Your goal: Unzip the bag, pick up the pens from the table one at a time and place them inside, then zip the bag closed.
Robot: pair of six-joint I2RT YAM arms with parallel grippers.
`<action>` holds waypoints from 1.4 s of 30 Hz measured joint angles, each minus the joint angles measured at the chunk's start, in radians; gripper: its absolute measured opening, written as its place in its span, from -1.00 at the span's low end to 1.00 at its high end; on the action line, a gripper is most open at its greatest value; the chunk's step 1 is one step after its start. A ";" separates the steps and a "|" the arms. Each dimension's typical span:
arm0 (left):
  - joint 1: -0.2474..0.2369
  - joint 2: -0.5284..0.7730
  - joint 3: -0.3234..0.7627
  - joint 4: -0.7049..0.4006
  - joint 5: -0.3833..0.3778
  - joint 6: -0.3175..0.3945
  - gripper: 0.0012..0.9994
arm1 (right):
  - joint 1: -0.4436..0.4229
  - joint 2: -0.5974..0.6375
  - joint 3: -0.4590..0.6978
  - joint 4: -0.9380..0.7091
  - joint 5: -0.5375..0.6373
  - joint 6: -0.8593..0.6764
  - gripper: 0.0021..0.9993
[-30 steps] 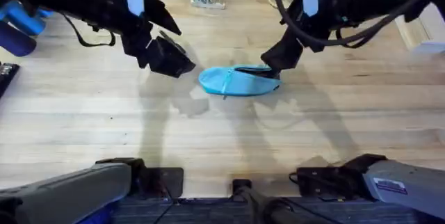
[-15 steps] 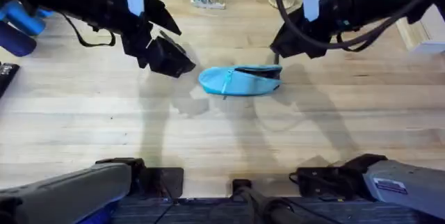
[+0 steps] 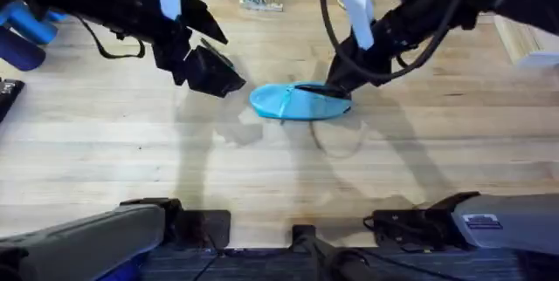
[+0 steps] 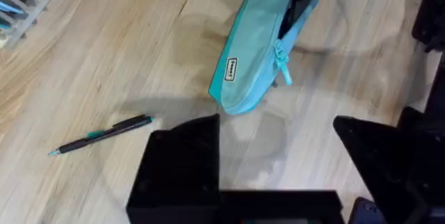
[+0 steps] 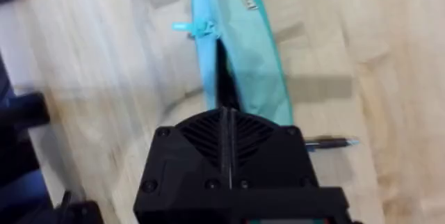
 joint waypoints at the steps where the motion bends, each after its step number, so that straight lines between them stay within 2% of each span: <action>1: 0.000 0.000 0.000 0.000 0.000 0.000 0.99 | 0.000 0.010 0.000 -0.009 -0.007 -0.014 -0.94; 6: 0.000 0.000 0.000 0.000 0.000 0.000 0.99 | 0.003 0.052 0.000 -0.018 -0.033 -0.069 -0.94; 15: 0.000 0.000 0.000 0.000 0.000 0.000 0.99 | 0.010 0.203 0.000 0.108 -0.045 -0.111 -0.94; 19: 0.000 0.000 0.000 0.000 0.000 0.000 0.99 | 0.011 0.213 0.000 0.129 -0.045 -0.112 -0.88; 21: 0.000 0.000 0.000 0.000 0.000 0.000 0.99 | 0.011 0.213 0.000 0.130 -0.045 -0.113 -0.68; 26: 0.000 0.000 0.000 0.000 0.000 0.000 0.99 | 0.011 0.213 0.000 0.129 -0.045 -0.114 0.76; 27: 0.000 0.000 0.000 0.000 0.000 0.000 0.99 | 0.011 0.213 0.000 0.128 -0.045 -0.118 0.93; 30: 0.000 0.000 0.000 0.000 0.000 0.000 0.99 | 0.011 0.213 0.000 0.122 -0.045 -0.119 0.99; 42: 0.000 0.000 0.000 0.000 0.000 0.000 0.99 | 0.013 0.213 0.000 0.122 -0.045 -0.122 0.99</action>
